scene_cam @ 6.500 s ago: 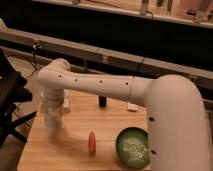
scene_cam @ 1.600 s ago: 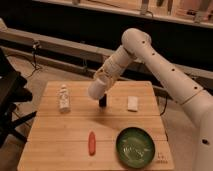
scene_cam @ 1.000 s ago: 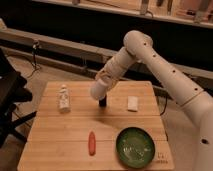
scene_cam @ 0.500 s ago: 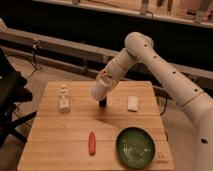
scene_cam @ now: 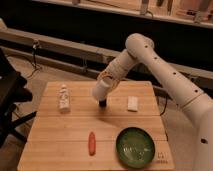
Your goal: Place the ceramic cup over the eraser
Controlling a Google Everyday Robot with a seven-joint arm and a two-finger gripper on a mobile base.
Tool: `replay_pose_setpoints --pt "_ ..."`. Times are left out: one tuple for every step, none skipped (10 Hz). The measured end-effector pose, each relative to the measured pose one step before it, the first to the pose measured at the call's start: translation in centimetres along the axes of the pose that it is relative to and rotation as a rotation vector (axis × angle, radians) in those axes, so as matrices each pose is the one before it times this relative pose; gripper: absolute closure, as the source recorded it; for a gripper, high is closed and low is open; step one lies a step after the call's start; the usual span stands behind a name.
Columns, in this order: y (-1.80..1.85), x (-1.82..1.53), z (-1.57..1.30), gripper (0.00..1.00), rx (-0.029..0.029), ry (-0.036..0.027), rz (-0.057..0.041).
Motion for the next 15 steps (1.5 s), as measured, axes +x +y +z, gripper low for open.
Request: replay_pose_setpoints --pt "0.112 0.142 0.104 0.98 0.00275 0.00153 0.00578" --pt "0.054 0.082 0.067 0.98 0.00168 0.00089 0.00347" --pt "0.061 0.079 0.105 0.98 0.00129 0.00102 0.00520" --pt "0.056 0.082 0.068 0.98 0.00082 0.00106 0.00383" --pt "0.110 0.146 0.082 0.98 0.00108 0.00187 0.00502" --pt "0.101 0.106 0.147 0.98 0.00211 0.00141 0.00479" --pt "0.101 0.078 0.114 0.98 0.00123 0.00084 0.00366" --pt "0.036 0.060 0.051 0.98 0.00102 0.00009 0.00140" --pt "0.057 0.082 0.072 0.98 0.00020 0.00073 0.00153" --pt "0.073 0.085 0.081 0.98 0.00031 0.00018 0.00203" --pt "0.054 0.078 0.055 0.98 0.00119 0.00053 0.00183" --pt "0.077 0.092 0.069 0.98 0.00137 0.00040 0.00222" --pt "0.068 0.065 0.051 0.98 0.00059 0.00018 0.00176" --pt "0.045 0.056 0.023 0.98 0.00086 0.00061 0.00120" --pt "0.073 0.062 0.050 0.98 0.00025 -0.00001 0.00140"
